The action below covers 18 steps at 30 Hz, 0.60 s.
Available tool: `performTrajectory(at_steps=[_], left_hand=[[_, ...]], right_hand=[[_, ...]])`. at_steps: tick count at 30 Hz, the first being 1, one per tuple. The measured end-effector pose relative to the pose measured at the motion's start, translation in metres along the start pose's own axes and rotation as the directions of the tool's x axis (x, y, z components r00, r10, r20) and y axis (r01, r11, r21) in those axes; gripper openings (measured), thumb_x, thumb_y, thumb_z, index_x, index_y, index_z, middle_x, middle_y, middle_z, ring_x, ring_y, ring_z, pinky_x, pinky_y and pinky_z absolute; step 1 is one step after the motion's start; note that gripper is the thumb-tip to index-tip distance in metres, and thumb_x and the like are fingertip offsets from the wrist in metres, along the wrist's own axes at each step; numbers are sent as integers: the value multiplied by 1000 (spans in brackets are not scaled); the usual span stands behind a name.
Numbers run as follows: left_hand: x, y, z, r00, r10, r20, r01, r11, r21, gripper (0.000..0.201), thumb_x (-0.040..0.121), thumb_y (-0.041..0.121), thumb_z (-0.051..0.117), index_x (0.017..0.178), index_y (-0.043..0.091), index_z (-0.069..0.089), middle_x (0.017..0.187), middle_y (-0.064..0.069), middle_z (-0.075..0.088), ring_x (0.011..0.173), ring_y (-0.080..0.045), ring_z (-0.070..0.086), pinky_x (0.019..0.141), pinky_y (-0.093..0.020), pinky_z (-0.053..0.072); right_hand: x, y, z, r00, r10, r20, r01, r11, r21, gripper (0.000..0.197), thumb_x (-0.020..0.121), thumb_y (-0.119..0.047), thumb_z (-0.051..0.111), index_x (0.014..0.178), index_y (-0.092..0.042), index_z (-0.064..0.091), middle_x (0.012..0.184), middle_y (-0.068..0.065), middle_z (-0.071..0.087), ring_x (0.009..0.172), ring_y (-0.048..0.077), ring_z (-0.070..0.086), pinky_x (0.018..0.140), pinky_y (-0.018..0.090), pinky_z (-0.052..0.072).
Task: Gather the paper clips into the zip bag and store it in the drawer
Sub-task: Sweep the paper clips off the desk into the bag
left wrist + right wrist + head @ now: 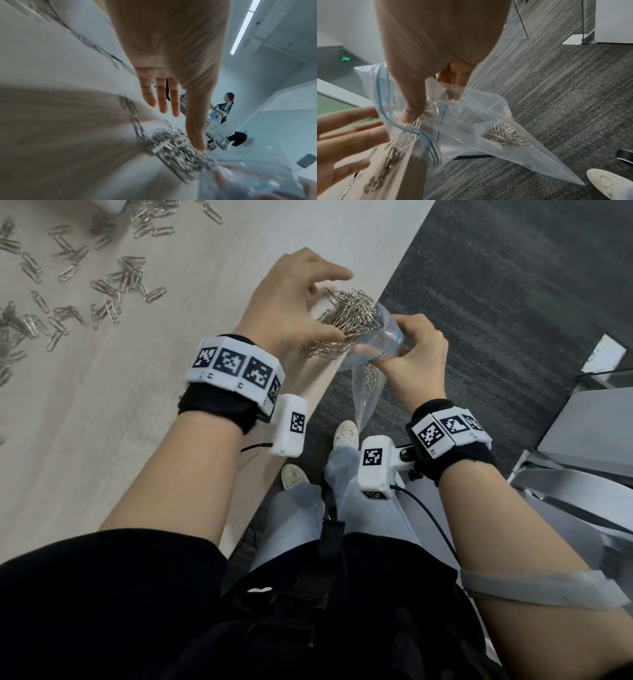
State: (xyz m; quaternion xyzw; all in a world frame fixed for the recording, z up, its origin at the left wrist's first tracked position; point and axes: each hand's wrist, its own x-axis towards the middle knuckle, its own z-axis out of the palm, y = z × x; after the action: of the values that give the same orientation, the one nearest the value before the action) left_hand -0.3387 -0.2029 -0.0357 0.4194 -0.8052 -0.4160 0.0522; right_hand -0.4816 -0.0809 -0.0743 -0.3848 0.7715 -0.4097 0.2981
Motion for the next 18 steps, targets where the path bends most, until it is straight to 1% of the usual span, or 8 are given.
performTrajectory(at_steps=[3,6,8,10,12,14,16,18], left_hand=[[-6,-8,-9,991,-101,89,94,992,80,93,48,39,88,131,27,49,127,-3,40,100,-8,38,97,-29,41],[-8,-11,-11,985,-137,106,125,985,116,99,45,34,90,134,26,46,130,-3,37,94,-6,37,91,-25,40],[-7,-11,-9,987,-126,100,115,987,111,93,47,32,89,131,27,49,124,-2,41,85,-7,39,87,-25,42],[-5,-10,-7,990,-109,84,103,992,73,83,49,31,88,125,28,55,112,1,44,74,-9,43,84,-29,47],[-3,-11,-3,993,-97,68,93,994,61,73,52,29,88,120,28,59,104,3,44,75,-12,49,85,-32,48],[0,-10,1,995,-85,47,83,995,50,66,54,28,87,115,26,63,101,3,45,77,-14,52,86,-33,49],[4,-10,4,997,-73,24,72,997,22,62,56,25,86,114,24,64,99,3,47,68,-7,49,83,-31,51],[6,-11,6,998,-63,14,63,998,0,58,59,22,86,113,23,64,99,3,48,65,0,45,80,-28,51]], right_hand=[[0,0,0,1000,-5,1,5,1000,5,51,61,-50,74,97,-14,69,88,-2,60,81,9,56,64,12,44],[0,0,1,1000,-2,-2,2,1000,12,44,65,-40,79,97,-12,69,88,-1,59,79,7,55,63,8,42],[-1,-1,1,1000,-3,-3,3,1000,16,40,67,-33,81,97,-10,69,88,2,59,76,0,52,62,4,40],[-1,-1,1,1000,-7,-3,7,1000,19,39,67,-32,81,97,-10,69,87,2,59,76,-4,50,62,4,40],[-1,-2,1,1000,-5,-2,5,1000,22,39,67,-32,81,97,-10,69,88,2,59,76,0,51,61,4,40],[-1,-3,2,1000,-5,-2,5,1000,16,38,67,-30,81,97,-10,69,88,3,59,76,1,52,61,4,40],[-1,-3,2,1000,-5,-1,5,1000,17,38,67,-29,81,97,-9,69,87,3,58,74,0,51,60,4,39],[-2,-4,1,1000,-5,-5,5,1000,12,37,67,-30,81,96,-10,69,86,4,59,74,4,52,60,4,39]])
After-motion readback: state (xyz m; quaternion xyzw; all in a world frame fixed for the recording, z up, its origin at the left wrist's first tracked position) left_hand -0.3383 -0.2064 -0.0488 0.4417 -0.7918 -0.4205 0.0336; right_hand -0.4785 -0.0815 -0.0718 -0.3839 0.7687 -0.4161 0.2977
